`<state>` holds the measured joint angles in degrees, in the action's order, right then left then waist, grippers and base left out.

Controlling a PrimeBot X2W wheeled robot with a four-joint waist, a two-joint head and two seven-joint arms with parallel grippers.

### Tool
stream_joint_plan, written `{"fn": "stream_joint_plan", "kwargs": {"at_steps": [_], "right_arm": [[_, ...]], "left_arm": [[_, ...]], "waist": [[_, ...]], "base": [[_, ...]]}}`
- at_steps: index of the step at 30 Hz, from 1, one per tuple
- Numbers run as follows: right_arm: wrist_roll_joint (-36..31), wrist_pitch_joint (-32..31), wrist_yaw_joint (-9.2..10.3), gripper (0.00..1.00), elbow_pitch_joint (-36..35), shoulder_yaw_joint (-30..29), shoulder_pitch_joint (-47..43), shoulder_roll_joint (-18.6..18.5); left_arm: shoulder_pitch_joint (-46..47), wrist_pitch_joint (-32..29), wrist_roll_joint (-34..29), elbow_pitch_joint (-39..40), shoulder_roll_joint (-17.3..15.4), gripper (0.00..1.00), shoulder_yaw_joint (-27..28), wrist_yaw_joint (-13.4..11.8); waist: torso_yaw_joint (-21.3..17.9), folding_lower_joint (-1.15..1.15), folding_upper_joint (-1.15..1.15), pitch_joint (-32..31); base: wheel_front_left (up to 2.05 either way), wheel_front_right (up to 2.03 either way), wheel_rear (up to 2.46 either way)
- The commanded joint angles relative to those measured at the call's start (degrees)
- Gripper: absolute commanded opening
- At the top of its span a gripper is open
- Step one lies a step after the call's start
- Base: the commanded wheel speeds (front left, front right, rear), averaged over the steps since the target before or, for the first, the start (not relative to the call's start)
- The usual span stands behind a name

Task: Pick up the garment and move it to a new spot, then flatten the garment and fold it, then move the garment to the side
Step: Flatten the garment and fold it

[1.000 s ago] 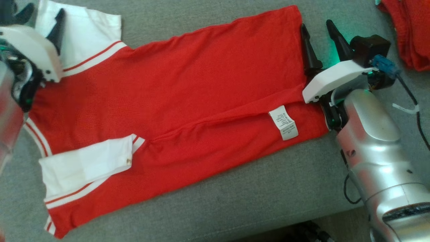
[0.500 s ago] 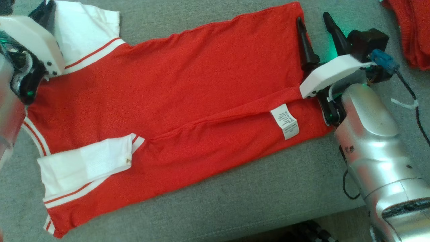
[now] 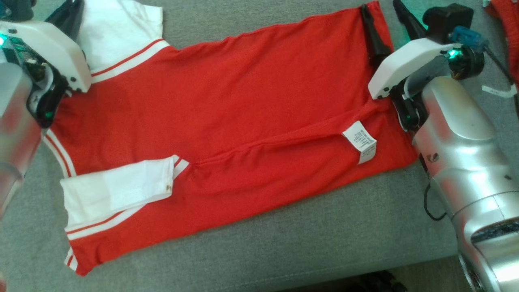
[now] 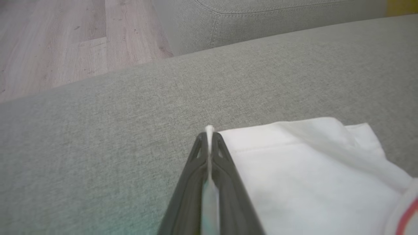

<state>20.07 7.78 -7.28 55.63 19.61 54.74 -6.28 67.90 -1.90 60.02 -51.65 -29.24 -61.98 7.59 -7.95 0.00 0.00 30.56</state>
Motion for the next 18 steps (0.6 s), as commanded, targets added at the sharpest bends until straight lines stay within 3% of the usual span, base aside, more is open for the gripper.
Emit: {"fn": "stream_joint_plan", "kwargs": {"at_steps": [1, 13, 14, 15, 16, 18], "right_arm": [[0.3, -0.9, -0.21, 1.0, -0.2, 1.5, -0.9, 1.0], [8.3, -5.3, -0.21, 1.0, -3.4, 12.5, -2.0, -2.2], [8.7, -5.7, -0.21, 0.77, -3.7, 13.6, -1.9, -2.6], [9.0, -6.1, -0.21, 0.31, -3.8, 14.4, -1.8, -3.0], [9.2, -6.2, -0.21, 0.0, -3.9, 15.1, -1.8, -3.4], [9.8, -5.3, -0.21, 0.0, -3.7, 15.5, -1.4, -4.2]], "left_arm": [[3.0, 0.4, 0.4, 0.5, -1.9, 0.0, 1.1, -0.1], [3.5, 2.8, 2.9, 0.5, -1.4, 0.0, -3.0, -0.1], [3.6, 3.0, 3.1, 0.4, -1.4, 0.0, -3.3, -0.1], [3.7, 3.1, 3.2, 0.3, -1.3, 0.0, -3.6, -0.1], [3.8, 3.3, 3.4, 0.2, -1.2, 0.0, -3.8, -0.1], [4.0, 4.1, 3.7, 0.0, -1.2, 0.0, -4.3, -0.1]], "waist": [[0.1, 0.0, 0.0, -0.1], [0.3, 0.0, 0.0, -2.0], [0.3, 0.0, 0.0, -2.1], [0.3, 0.0, 0.0, -2.1], [0.4, 0.0, 0.0, -2.1], [0.4, 0.0, 0.0, -2.1]], "base": [[0.0, 0.0, 0.0], [0.0, 0.0, 0.0], [0.0, 0.0, 0.0], [0.0, 0.0, 0.0], [0.0, 0.0, 0.0], [0.0, 0.0, 0.0]]}}
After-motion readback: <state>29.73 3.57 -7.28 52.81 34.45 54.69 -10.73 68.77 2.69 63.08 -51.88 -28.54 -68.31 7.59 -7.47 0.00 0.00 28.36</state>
